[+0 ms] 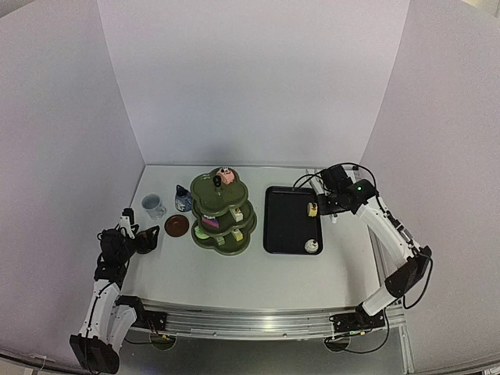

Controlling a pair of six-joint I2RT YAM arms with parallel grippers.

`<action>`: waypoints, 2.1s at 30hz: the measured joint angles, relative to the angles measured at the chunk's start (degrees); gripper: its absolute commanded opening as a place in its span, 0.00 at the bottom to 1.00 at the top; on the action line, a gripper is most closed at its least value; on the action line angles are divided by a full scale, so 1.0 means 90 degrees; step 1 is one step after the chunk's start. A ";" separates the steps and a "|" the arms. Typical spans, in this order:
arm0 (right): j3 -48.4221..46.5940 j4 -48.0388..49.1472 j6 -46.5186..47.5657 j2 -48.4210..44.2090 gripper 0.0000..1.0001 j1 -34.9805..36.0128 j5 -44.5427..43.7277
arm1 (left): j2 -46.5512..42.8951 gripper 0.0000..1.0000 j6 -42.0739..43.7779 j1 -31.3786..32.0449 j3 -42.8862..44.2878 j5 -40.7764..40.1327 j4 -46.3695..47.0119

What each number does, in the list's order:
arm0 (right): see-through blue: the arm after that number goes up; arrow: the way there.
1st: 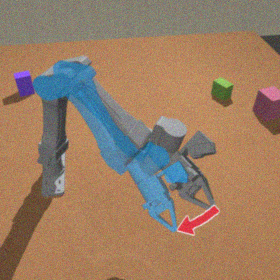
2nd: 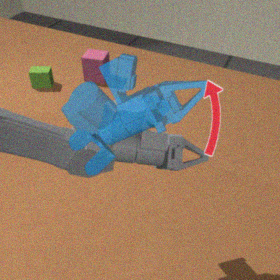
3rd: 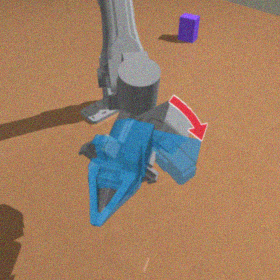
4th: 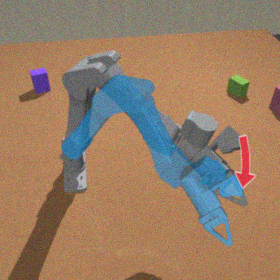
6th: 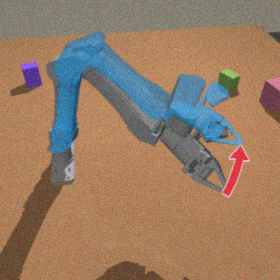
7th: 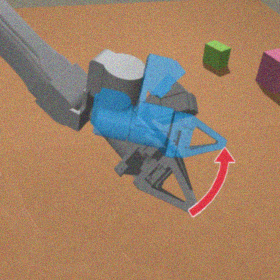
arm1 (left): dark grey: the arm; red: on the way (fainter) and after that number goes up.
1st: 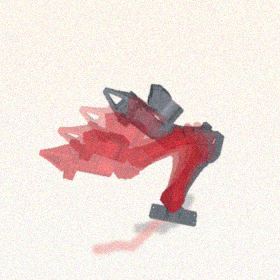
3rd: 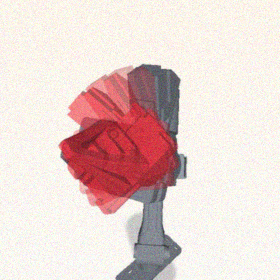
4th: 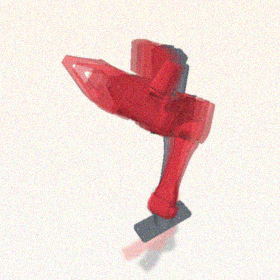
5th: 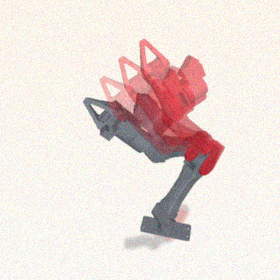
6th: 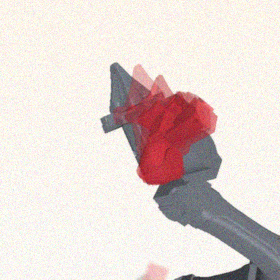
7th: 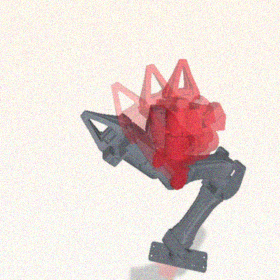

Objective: Serve the afternoon tea

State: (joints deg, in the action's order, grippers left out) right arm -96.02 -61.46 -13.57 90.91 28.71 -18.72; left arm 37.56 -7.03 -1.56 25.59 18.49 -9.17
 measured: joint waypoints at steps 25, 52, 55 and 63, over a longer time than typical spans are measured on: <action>0.2272 0.1427 -0.0485 -0.0041 0.35 -0.0702 0.0791 | 0.1042 1.00 -0.0156 -0.0289 0.0050 -0.0772 0.0185; 0.2388 0.1619 -0.0499 0.0256 0.35 -0.0702 0.0919 | 0.0949 1.00 -0.0034 -0.0289 0.0016 -0.0759 0.0189; 0.2423 0.1639 -0.0499 0.0276 0.33 -0.0702 0.0939 | 0.0949 1.00 -0.0034 -0.0289 0.0016 -0.0759 0.0192; 0.2481 0.1668 -0.0457 0.0348 0.02 -0.0702 0.1067 | 0.0952 1.00 -0.0032 -0.0289 0.0014 -0.0762 0.0192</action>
State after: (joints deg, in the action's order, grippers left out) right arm -73.69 -46.45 -17.68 94.04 22.39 -9.12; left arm 46.13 -7.31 -4.16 25.71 11.64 -7.44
